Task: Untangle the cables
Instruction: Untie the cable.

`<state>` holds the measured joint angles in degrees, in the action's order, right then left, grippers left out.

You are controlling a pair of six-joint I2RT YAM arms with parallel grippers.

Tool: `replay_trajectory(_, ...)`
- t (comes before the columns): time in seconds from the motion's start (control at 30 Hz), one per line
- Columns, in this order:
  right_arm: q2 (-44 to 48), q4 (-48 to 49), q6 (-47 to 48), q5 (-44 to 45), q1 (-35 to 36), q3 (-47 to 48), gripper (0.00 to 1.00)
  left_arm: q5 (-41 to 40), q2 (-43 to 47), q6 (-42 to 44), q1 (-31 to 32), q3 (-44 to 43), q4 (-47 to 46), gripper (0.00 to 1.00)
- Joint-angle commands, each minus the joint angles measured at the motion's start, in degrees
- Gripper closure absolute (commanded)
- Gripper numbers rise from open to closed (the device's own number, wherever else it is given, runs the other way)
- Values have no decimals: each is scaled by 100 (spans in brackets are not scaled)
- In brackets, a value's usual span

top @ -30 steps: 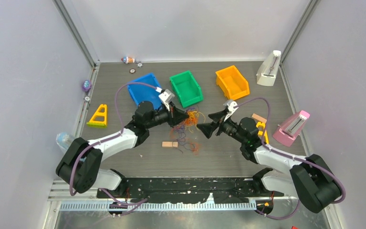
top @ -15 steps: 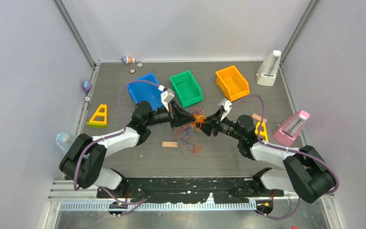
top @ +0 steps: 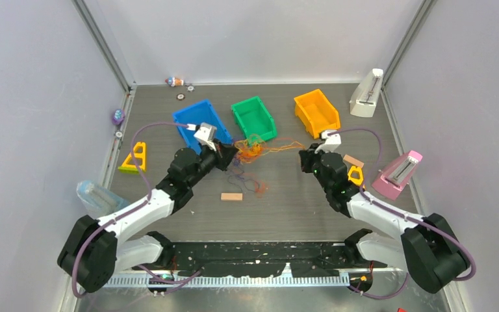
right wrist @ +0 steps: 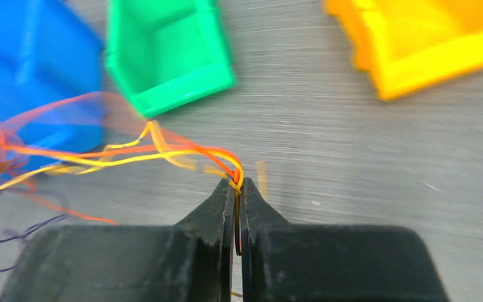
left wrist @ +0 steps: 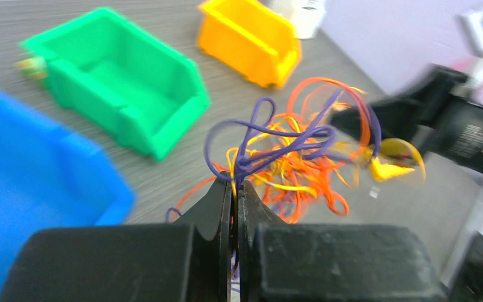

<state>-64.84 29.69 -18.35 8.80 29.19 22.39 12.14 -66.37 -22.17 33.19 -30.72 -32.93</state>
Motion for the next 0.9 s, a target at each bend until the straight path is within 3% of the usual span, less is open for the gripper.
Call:
replay_trajectory(0.0, 572, -717, -474, 2401, -115, -104, 95, -2625, 513, 153, -33, 251, 528, 100)
replay_trajectory(0.13, 1091, -613, -628, 2947, -115, -464, 95, -3042, 559, 67, -37, 245, 690, 100)
replay_trajectory(0.23, 1227, -83, -89, 2076, -115, -622, 93, -1730, 332, 376, -32, 101, 395, 100)
replay_trajectory(0.3, 1198, 289, 265, 1036, -115, -671, 71, -659, 118, 462, -40, -86, 295, 100)
replay_trajectory(0.33, 1159, 431, 369, 340, -120, -696, 40, -178, 5, 495, -39, -163, 188, 100)
replay_trajectory(0.4, 1024, 859, 529, -532, -114, -737, 4, 560, -209, 493, -28, -292, 30, 100)
replay_trajectory(0.6, 550, 2229, 643, -3000, -100, -795, 3, 2150, -606, 207, -37, -458, -650, 100)
replay_trajectory(0.7, 283, 2596, 595, -3635, -83, -769, 0, 2795, -762, -3, -27, -521, -999, 100)
replay_trajectory(0.87, 141, 2896, 614, -4251, 38, -744, 1, 3194, -884, -246, -24, -559, -1332, 100)
